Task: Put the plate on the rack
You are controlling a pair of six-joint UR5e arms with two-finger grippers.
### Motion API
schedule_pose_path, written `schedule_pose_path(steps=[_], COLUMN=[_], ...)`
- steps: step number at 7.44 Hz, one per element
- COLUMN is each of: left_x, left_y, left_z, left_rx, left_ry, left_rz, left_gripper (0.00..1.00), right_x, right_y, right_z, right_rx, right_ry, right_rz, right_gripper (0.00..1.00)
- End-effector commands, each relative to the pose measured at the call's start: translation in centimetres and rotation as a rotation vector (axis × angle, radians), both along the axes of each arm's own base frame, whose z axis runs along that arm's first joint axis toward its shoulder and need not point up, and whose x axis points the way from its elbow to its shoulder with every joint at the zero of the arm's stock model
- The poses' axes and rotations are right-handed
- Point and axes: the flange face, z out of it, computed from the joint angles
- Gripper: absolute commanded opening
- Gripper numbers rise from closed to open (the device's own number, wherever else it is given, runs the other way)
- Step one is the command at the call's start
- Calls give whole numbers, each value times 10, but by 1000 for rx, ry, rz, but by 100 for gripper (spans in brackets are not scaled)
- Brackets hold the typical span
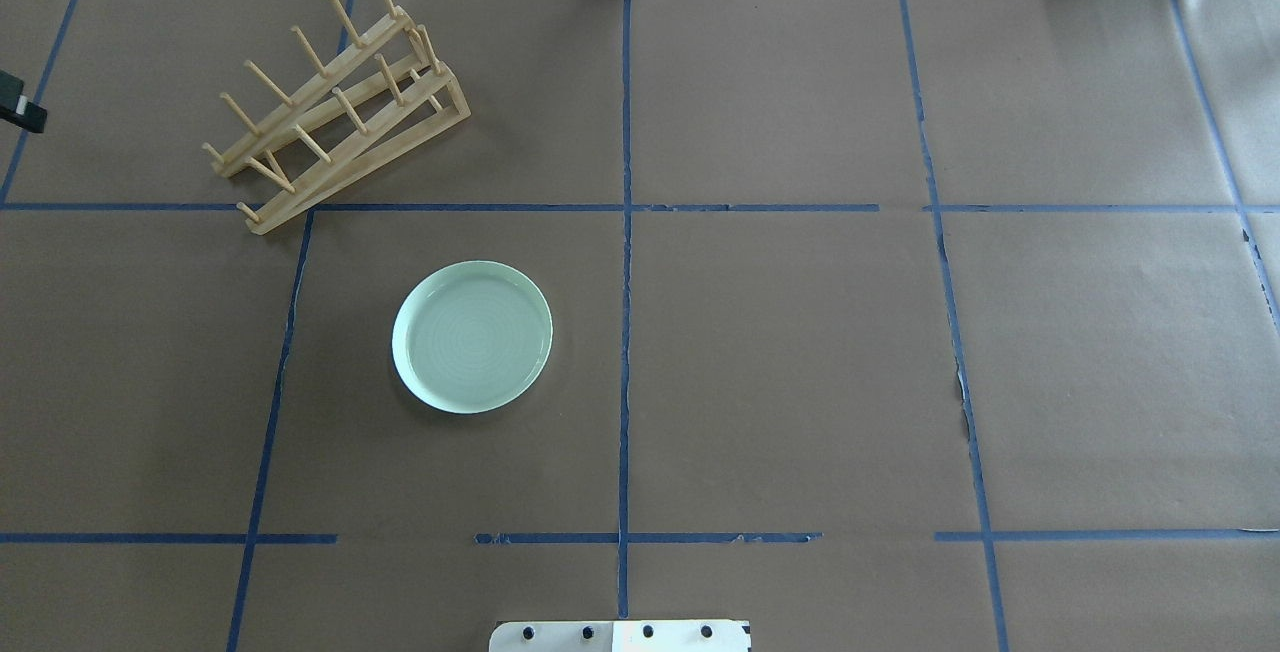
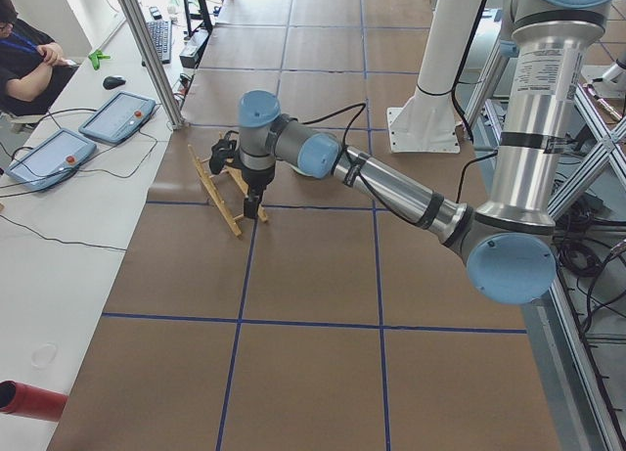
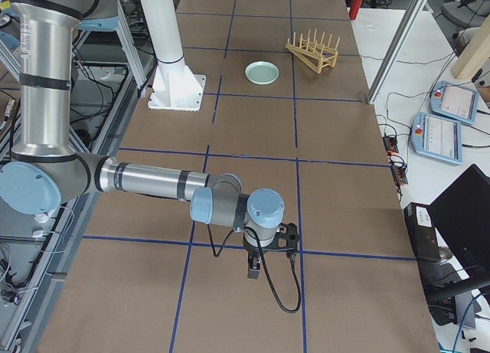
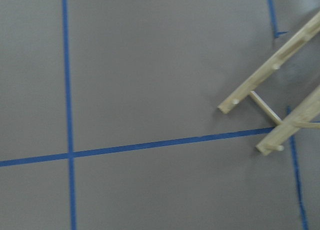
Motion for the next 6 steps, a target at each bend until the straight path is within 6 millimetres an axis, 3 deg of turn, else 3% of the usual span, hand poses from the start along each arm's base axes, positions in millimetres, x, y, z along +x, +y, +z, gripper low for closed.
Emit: schedule_pose_path(steps=[1,2,3,5,6], left_x=[119,159,206,315,343], left_y=[6,14,24,37,38], left_z=[-113,-142,-151,-160,-150], left_rx=[-96,-104,-173,-228,-240], left_ry=[1,-22,-23,-74,-60], left_rz=[21,13,12,-4,-30], left_gripper=[100,100,100,100,100], right_x=[0,0,0,0,0], right_y=[0,0,0,0,0], right_z=[0,0,0,0,0], right_rx=[0,0,-1,0,0], right_ry=[0,0,0,0,0], right_rz=[0,0,0,0,0], right_gripper=[100,100,100,100,100])
